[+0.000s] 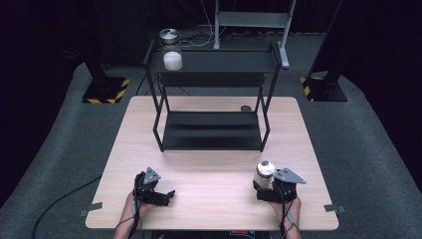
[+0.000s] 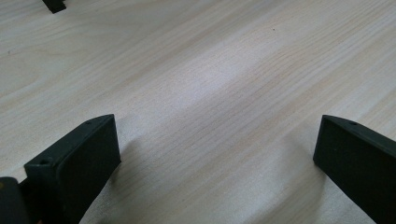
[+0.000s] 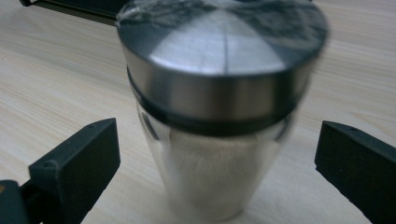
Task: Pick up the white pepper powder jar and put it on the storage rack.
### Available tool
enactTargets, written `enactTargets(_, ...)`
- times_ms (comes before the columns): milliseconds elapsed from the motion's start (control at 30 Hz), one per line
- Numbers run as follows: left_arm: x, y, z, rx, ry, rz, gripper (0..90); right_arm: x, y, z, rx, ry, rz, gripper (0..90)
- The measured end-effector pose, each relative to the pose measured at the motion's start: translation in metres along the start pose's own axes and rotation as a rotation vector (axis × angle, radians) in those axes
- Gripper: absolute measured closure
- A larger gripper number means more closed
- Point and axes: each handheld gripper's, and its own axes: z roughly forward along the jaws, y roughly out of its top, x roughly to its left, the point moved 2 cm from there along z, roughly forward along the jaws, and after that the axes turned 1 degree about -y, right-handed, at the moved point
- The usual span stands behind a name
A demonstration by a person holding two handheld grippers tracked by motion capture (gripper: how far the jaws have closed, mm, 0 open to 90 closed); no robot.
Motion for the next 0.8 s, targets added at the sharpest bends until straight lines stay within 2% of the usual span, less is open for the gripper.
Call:
enactTargets(133, 0.0, 0.0, 0.0, 0.0, 0.0, 0.0, 0.0, 0.002, 0.003, 0.01, -0.01, 0.001, -0.017, 0.0)
enactTargets(300, 0.0, 0.0, 0.0, 0.0, 0.0, -0.001, 0.0, -0.003, 0.007, 0.018, -0.003, 0.032, -0.024, 0.0)
enactTargets(333, 0.0, 0.0, 0.0, 0.0, 0.0, 0.0, 0.0, -0.002, 0.007, 0.018, -0.006, 0.023, -0.031, 0.0)
enactTargets(367, 0.0, 0.0, 0.0, 0.0, 0.0, 0.0, 0.0, 0.0, 0.006, 0.018, -0.012, 0.016, -0.037, 3.2)
enactTargets(400, 0.0, 0.0, 0.0, 0.0, 0.0, 0.0, 0.0, -0.001, 0.006, 0.018, -0.013, 0.028, -0.042, 10.2)
enactTargets(567, 0.0, 0.0, 0.0, 0.0, 0.0, 0.0, 0.0, 0.002, 0.003, 0.017, -0.015, 0.017, -0.04, 15.8)
enactTargets(800, 0.0, 0.0, 0.0, 0.0, 0.0, 0.0, 0.0, -0.002, 0.002, 0.015, -0.016, 0.015, -0.02, 30.2)
